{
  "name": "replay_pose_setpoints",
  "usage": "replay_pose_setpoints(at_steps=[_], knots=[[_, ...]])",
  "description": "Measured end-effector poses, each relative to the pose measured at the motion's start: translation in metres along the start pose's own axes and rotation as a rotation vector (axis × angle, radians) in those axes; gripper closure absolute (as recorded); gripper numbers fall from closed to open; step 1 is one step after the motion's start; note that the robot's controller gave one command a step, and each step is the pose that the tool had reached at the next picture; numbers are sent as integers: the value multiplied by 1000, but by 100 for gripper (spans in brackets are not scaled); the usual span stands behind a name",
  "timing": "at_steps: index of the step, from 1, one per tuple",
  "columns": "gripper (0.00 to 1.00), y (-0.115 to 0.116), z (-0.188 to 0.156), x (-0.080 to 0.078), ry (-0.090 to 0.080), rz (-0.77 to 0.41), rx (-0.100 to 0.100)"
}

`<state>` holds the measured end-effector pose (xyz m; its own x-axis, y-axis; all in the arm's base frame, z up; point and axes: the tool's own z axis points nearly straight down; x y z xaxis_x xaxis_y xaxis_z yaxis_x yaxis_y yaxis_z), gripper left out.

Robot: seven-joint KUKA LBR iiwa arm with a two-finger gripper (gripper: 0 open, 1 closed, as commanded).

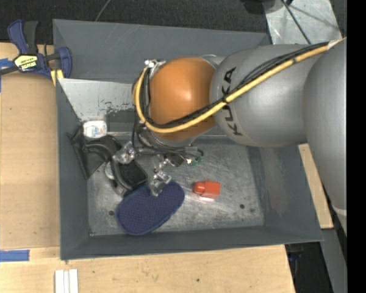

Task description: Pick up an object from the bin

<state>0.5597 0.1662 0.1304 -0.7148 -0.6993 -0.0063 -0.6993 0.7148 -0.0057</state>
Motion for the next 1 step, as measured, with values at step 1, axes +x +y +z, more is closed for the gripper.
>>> replay_pose_setpoints(at_steps=[1], knots=[[0,7,19,-6,-6,-191,-3]])
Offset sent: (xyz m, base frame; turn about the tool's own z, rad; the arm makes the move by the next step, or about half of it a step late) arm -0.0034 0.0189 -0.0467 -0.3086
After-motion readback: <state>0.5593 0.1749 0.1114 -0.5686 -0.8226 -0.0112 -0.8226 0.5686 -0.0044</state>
